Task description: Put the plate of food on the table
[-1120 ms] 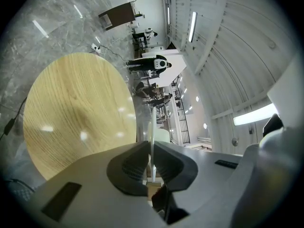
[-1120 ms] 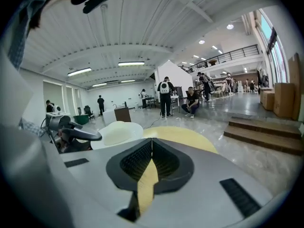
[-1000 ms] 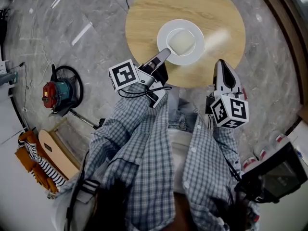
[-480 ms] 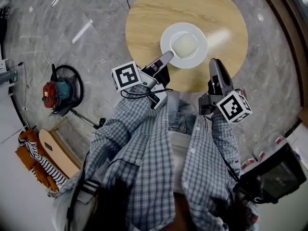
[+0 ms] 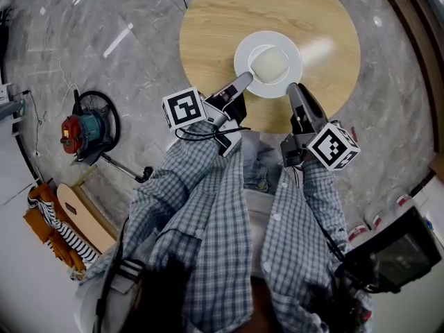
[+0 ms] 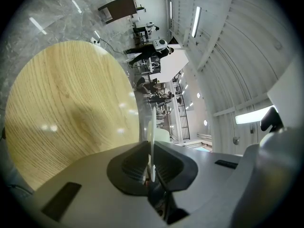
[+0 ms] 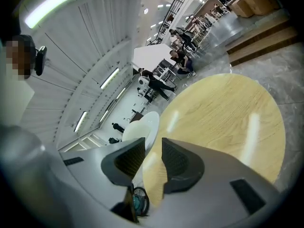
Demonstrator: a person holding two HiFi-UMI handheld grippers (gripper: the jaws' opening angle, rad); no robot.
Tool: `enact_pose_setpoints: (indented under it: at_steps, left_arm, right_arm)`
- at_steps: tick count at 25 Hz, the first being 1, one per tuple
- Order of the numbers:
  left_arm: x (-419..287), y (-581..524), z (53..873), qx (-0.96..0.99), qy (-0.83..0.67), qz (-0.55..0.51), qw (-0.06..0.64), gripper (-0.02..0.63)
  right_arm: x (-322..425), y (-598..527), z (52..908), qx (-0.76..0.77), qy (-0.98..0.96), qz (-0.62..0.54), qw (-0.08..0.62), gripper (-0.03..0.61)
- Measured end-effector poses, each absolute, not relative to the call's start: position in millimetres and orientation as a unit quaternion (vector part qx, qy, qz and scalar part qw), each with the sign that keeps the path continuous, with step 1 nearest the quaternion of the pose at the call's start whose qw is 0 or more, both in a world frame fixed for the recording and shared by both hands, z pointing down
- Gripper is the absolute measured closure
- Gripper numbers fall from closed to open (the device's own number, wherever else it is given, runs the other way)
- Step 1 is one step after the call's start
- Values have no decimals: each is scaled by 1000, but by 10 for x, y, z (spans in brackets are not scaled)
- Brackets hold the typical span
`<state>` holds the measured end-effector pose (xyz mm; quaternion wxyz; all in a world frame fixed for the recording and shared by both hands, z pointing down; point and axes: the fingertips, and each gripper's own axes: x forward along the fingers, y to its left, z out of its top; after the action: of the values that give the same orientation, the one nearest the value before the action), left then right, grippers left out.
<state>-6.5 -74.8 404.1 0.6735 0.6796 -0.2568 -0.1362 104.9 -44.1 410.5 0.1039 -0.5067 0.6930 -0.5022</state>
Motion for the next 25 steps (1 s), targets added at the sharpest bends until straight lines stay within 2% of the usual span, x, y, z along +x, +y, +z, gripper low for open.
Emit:
enact_pose_setpoints:
  at_steps: [11, 25]
  left_arm:
    - [-14, -773, 4154, 671, -248, -132, 686, 591]
    - [42, -959, 4486, 670, -245, -94, 695, 591]
  right_arm:
    - [1004, -472, 4182, -490, 690, -522, 102, 502]
    - [1067, -613, 4437, -499, 683, -530, 60, 502]
